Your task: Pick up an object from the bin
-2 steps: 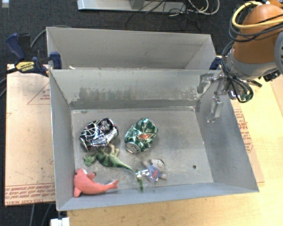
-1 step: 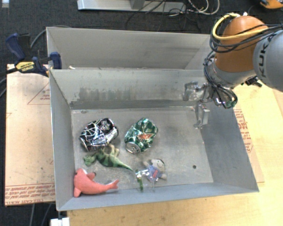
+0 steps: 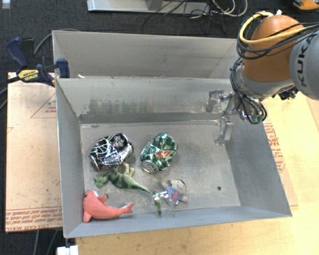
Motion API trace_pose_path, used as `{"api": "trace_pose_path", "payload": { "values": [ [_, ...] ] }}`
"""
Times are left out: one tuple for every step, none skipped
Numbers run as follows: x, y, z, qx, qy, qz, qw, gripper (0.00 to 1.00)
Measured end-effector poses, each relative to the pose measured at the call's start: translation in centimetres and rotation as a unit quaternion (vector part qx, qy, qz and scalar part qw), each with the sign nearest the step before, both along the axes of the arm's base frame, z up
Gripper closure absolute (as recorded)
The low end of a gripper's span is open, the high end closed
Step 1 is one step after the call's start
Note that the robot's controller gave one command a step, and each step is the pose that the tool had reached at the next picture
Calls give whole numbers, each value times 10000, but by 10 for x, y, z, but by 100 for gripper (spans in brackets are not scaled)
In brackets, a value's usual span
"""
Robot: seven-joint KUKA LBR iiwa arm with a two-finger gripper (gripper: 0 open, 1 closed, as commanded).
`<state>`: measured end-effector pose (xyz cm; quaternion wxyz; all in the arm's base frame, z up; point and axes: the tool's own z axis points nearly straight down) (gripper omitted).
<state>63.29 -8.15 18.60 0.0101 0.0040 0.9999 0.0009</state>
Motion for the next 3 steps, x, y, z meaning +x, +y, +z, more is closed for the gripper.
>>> {"api": "trace_pose_path", "payload": {
  "values": [
    [24,68,-59,30,130,541,9984,0],
    [-29,73,-75,4,4,165,9999,0],
    [-24,142,-116,36,109,736,9972,0]
  ]
}}
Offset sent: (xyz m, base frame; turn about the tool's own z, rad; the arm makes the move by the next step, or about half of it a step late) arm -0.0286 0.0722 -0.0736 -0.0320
